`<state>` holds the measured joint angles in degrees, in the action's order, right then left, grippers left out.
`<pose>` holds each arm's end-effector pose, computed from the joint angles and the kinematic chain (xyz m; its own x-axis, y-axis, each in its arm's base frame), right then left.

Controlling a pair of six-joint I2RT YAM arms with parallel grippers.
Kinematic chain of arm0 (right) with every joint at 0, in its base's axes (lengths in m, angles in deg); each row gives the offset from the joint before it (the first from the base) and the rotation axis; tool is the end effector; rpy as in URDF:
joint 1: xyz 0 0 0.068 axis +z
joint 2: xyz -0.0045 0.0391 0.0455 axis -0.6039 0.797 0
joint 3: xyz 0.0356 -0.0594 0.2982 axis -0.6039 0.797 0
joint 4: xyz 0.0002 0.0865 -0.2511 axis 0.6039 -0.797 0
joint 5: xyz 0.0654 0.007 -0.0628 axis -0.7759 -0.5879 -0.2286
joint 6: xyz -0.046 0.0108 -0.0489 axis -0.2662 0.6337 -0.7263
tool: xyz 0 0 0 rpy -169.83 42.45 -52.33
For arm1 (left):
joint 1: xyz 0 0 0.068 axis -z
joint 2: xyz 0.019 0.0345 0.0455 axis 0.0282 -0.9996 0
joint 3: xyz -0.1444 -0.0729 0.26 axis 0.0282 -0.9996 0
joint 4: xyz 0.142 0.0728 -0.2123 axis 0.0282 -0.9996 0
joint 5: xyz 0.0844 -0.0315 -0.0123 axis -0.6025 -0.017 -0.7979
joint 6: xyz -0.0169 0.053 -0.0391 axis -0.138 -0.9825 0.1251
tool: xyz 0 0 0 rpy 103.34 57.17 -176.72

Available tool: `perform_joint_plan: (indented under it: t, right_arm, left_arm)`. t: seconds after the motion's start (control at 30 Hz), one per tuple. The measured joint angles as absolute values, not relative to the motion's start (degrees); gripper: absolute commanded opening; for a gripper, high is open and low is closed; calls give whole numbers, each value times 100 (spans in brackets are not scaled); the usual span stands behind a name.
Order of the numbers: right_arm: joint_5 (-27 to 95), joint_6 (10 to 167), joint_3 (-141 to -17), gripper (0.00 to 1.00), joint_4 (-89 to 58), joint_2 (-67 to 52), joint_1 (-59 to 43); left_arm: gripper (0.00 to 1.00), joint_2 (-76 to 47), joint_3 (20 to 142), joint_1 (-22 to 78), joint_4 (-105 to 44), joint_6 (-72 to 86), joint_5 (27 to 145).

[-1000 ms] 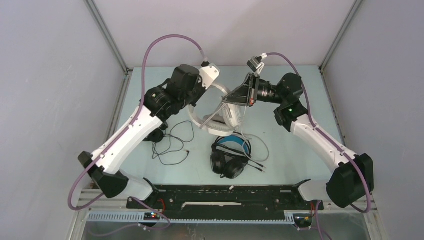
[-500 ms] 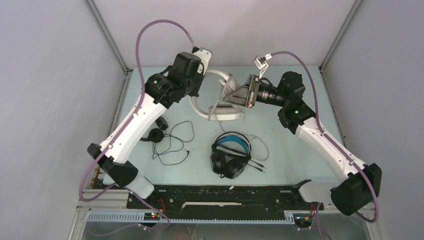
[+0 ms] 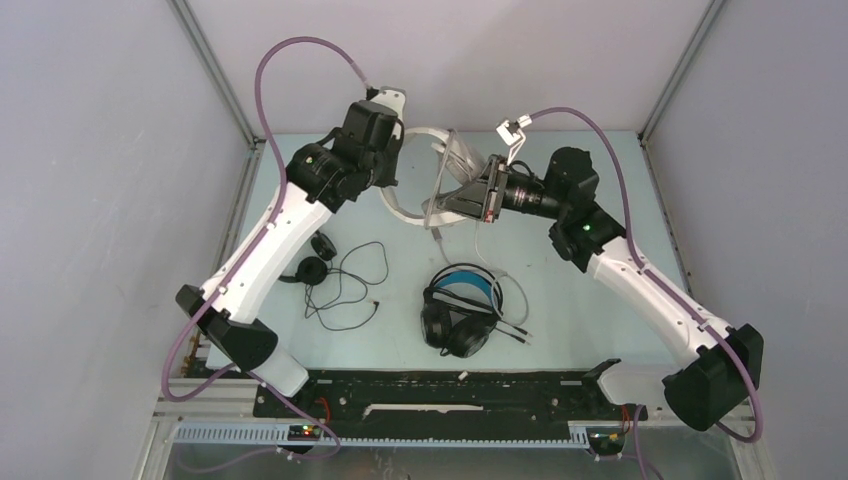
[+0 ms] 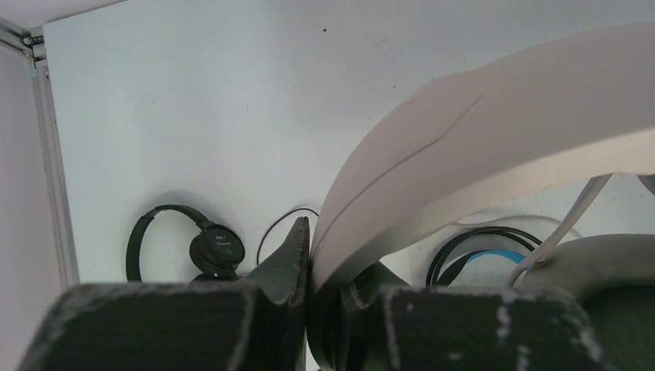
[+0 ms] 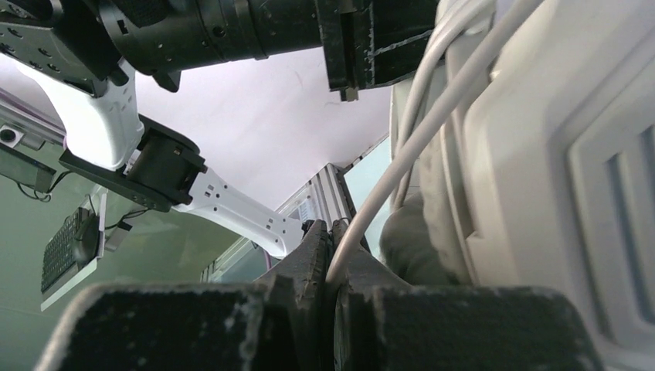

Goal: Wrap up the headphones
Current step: Wrap the headphones cable around the headphones.

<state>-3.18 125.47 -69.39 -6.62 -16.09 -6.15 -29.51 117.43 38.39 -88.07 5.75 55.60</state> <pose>0.2349 0.1861 0.4345 -0.6508 0.1824 -0.7370 -0.7194 0.1622 0.6754 0.2826 -0.1851 0.4728 -0.5314 0.1949 -0.8244 0.2204 0.9715 0.0876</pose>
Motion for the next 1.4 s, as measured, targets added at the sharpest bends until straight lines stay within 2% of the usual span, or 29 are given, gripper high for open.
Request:
perform_joint_plan:
  t: [0.43,0.7,1.2,1.4]
  right_arm:
    - [336,12542,-6950,9,-568,-1508,37]
    - [583,12444,-6958,9,-579,-1430,207]
    - [1610,10540,-6930,11,-1257,-1458,843]
    - [1912,9670,-5964,19,-741,-1978,913]
  left_arm:
    - [0,-2949,11706,3671,-8573,1178,5600]
    - [0,-2623,10963,3358,-7941,1726,5838]
    - [0,-1996,10294,3055,-6899,2808,6365]
    - [0,-1810,10294,3052,-6839,2990,6537]
